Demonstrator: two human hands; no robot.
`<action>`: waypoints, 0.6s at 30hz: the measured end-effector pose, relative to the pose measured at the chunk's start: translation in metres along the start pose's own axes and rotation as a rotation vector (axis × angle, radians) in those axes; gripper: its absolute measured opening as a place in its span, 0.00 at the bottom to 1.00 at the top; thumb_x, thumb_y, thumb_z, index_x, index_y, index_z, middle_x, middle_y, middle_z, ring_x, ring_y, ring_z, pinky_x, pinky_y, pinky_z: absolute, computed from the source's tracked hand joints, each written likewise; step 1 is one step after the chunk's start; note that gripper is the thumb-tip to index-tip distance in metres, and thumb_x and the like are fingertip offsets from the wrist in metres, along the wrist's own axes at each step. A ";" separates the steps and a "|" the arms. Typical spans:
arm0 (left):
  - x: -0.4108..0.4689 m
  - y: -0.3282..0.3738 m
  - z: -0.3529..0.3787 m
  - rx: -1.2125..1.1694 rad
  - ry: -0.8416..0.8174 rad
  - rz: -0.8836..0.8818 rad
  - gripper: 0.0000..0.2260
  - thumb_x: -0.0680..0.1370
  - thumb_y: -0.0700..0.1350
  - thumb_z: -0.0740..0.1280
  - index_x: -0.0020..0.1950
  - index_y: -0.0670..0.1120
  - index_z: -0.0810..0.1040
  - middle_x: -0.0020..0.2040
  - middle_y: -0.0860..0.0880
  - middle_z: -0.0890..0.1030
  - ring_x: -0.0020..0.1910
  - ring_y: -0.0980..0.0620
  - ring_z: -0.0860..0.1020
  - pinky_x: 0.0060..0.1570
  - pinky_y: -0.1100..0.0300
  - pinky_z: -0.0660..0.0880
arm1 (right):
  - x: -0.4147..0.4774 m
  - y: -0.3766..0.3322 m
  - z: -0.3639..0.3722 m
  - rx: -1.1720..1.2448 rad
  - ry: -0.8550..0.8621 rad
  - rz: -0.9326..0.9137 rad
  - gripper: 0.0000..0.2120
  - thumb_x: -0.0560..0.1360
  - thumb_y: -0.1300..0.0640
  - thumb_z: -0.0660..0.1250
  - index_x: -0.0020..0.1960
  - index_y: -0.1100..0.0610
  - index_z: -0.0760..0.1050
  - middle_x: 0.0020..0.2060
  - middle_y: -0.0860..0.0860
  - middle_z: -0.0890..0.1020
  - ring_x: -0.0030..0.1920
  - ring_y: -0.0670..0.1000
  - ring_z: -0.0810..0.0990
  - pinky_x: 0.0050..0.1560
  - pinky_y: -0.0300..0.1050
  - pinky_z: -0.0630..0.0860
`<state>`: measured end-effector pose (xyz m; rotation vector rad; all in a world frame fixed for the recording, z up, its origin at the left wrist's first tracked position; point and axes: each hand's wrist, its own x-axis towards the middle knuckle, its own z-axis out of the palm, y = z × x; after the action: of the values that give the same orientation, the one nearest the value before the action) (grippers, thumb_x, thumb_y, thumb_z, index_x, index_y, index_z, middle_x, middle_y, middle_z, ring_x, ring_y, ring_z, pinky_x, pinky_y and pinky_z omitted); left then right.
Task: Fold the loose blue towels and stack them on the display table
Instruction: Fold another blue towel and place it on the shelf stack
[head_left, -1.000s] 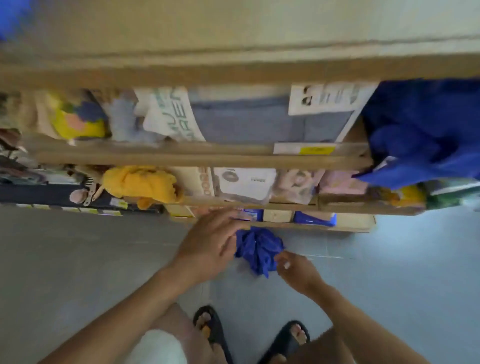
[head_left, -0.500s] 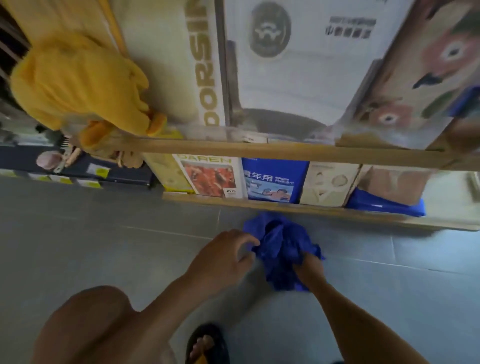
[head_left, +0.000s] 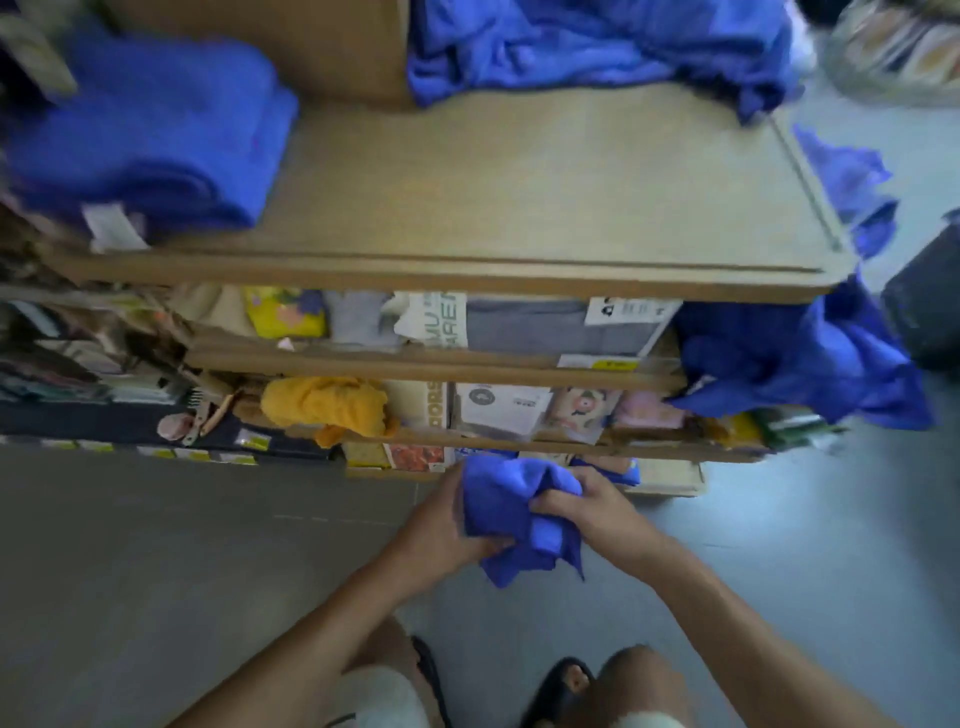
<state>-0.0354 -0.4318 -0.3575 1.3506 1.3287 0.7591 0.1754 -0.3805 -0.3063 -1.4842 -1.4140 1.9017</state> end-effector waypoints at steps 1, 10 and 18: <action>-0.008 0.032 -0.008 -0.071 0.012 -0.006 0.29 0.68 0.35 0.79 0.62 0.54 0.73 0.57 0.70 0.81 0.55 0.73 0.78 0.50 0.74 0.74 | -0.025 -0.035 -0.004 0.009 -0.008 -0.010 0.08 0.65 0.51 0.73 0.43 0.51 0.85 0.39 0.46 0.86 0.42 0.43 0.83 0.44 0.37 0.77; -0.046 0.266 -0.087 -0.091 -0.032 0.206 0.13 0.82 0.62 0.60 0.58 0.59 0.80 0.49 0.59 0.84 0.49 0.61 0.81 0.48 0.64 0.75 | -0.166 -0.249 -0.045 -0.146 0.108 -0.226 0.10 0.81 0.59 0.67 0.46 0.49 0.85 0.41 0.48 0.86 0.43 0.44 0.83 0.43 0.37 0.77; -0.041 0.369 -0.137 -0.509 -0.282 0.132 0.17 0.70 0.54 0.77 0.57 0.54 0.84 0.58 0.45 0.82 0.54 0.50 0.81 0.47 0.57 0.78 | -0.225 -0.347 -0.054 -0.496 0.373 -0.641 0.22 0.77 0.76 0.61 0.54 0.52 0.81 0.49 0.49 0.85 0.49 0.46 0.83 0.51 0.45 0.80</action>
<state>-0.0625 -0.3788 0.0341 1.0883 0.7610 0.8868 0.2098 -0.3688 0.1092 -1.2557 -1.9408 0.8834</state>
